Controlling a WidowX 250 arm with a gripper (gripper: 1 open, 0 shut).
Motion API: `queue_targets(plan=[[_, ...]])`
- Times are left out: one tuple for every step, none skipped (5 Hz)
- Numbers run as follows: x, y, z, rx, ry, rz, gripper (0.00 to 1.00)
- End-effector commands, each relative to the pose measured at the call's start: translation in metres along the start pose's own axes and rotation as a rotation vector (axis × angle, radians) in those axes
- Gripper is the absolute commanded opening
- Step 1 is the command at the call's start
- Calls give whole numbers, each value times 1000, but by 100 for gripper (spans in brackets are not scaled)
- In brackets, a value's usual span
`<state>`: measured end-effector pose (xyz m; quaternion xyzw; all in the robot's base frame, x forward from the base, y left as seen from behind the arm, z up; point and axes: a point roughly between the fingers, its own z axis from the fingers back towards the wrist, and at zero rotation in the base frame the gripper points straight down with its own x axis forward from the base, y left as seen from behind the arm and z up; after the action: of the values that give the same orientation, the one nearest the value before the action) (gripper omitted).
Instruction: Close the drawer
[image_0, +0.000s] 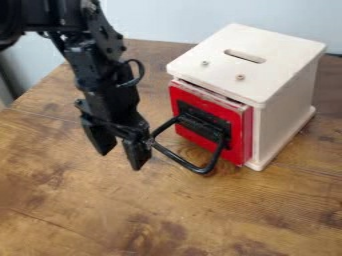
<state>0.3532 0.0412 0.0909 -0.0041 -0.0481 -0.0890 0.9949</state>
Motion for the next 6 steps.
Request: queue_targets(plan=[[14,16,18,24,-63,20,100],[15,23,22,27,-67,63,0],[18,24,30,27,-58,100,100],[25,8,35,26,-54,83,100],[19,18,29,25,-59,74,100],[18,12,15,16,-46,52,100]])
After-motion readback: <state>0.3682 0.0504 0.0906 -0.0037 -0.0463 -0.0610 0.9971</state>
